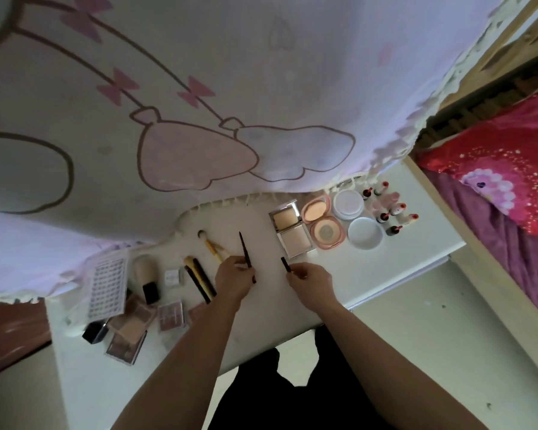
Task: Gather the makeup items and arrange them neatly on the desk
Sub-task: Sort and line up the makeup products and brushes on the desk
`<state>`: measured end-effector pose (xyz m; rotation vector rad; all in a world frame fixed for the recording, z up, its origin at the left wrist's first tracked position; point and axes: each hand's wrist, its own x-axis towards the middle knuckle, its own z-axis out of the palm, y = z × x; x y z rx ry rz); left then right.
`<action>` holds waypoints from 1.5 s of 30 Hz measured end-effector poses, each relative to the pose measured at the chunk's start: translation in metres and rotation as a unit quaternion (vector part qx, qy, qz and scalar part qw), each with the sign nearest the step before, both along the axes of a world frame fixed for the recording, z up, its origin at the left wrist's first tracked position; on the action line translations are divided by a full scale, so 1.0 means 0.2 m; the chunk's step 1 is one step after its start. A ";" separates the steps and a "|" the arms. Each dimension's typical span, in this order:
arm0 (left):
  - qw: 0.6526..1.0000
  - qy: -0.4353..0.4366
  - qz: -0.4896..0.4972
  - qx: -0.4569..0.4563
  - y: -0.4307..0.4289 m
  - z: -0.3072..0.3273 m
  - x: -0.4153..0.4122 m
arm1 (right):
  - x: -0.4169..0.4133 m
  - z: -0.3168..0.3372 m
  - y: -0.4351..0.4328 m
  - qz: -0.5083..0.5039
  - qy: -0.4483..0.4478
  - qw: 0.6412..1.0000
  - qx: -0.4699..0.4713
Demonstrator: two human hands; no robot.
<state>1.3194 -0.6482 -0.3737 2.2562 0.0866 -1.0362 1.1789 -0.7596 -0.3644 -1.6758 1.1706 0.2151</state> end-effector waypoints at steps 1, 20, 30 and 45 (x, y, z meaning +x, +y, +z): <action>1.000 -0.006 -0.017 -0.002 0.00 0.00 0.00 | 0.02 0.00 0.01 -0.005 0.002 1.000 -0.008; 0.974 -0.175 -0.146 0.001 0.08 0.01 0.00 | 0.14 -0.03 0.08 -0.012 -0.032 0.994 -0.108; 0.966 -0.245 -0.035 0.074 0.47 0.05 0.07 | 0.36 -0.03 0.32 0.164 -0.055 0.981 -0.091; 0.991 -0.129 0.008 0.014 0.68 0.04 0.17 | 0.49 -0.04 0.61 0.244 0.048 0.962 -0.111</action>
